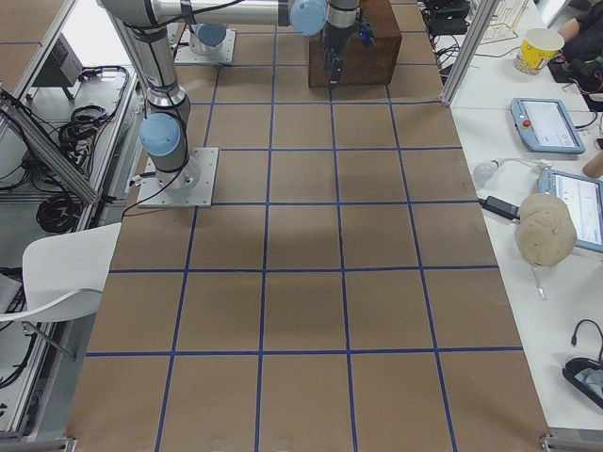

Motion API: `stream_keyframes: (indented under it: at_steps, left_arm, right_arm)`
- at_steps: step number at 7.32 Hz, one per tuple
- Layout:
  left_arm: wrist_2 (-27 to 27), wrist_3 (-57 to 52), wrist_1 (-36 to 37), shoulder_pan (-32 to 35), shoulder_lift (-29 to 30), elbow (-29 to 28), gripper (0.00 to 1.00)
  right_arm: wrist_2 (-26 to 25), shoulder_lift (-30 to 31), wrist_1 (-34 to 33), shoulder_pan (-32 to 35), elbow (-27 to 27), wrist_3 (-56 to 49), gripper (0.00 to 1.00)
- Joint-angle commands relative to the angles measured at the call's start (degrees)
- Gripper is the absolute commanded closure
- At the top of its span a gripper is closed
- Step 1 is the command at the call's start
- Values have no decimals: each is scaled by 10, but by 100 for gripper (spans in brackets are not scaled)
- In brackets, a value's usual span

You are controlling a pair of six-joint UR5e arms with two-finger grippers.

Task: Open drawer and put corn inside
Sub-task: 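Lower the left gripper and grasp the white drawer handle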

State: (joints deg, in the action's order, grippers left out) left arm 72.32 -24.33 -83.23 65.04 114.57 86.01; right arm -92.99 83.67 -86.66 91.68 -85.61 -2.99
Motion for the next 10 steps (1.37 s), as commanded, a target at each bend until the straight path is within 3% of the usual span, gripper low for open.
stream_keyframes:
  at_steps: [1, 10]
  left_arm:
    - [-3, -3, 0, 0, 5, 2, 0]
    - [-10, -23, 10, 2, 20, 14, 0]
  right_arm:
    - [-1, 0, 0, 0, 0, 0, 0]
    - [-1, 0, 0, 0, 0, 0, 0]
